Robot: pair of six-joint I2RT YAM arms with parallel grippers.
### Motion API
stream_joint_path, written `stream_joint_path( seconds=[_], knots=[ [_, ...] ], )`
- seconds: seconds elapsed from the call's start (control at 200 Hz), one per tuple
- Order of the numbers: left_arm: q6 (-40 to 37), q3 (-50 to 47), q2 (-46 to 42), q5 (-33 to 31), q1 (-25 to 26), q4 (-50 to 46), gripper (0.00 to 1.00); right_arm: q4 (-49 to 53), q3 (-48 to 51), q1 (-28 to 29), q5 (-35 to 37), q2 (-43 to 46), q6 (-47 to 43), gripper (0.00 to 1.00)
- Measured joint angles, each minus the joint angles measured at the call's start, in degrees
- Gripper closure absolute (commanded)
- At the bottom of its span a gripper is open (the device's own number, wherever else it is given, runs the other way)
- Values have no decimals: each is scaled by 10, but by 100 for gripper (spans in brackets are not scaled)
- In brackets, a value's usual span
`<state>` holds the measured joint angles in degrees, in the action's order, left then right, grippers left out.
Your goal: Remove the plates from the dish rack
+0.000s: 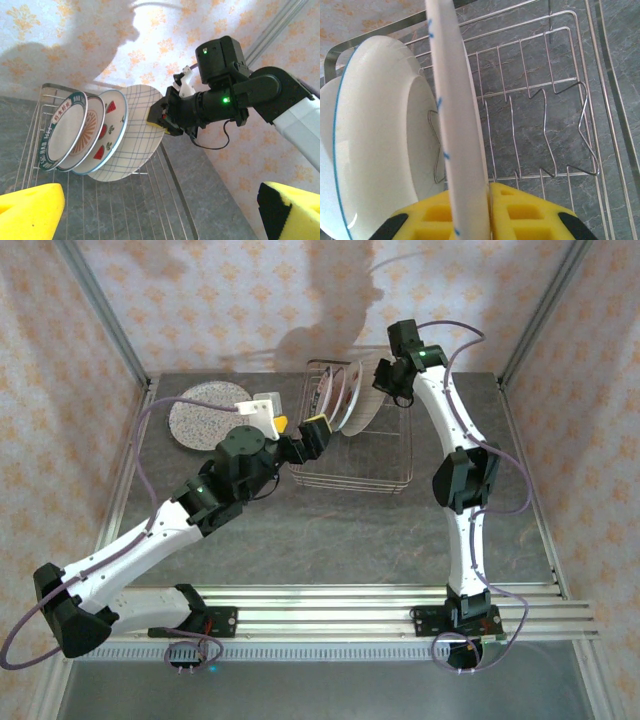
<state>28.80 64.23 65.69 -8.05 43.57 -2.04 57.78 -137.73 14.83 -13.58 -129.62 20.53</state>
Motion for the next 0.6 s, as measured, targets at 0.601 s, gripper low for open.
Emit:
stream_joint_path(
  seconds=[0.601],
  knots=[
    [2,-2,-1,-4,0,2,1,50,-78,12,70,-9,-38,100]
  ],
)
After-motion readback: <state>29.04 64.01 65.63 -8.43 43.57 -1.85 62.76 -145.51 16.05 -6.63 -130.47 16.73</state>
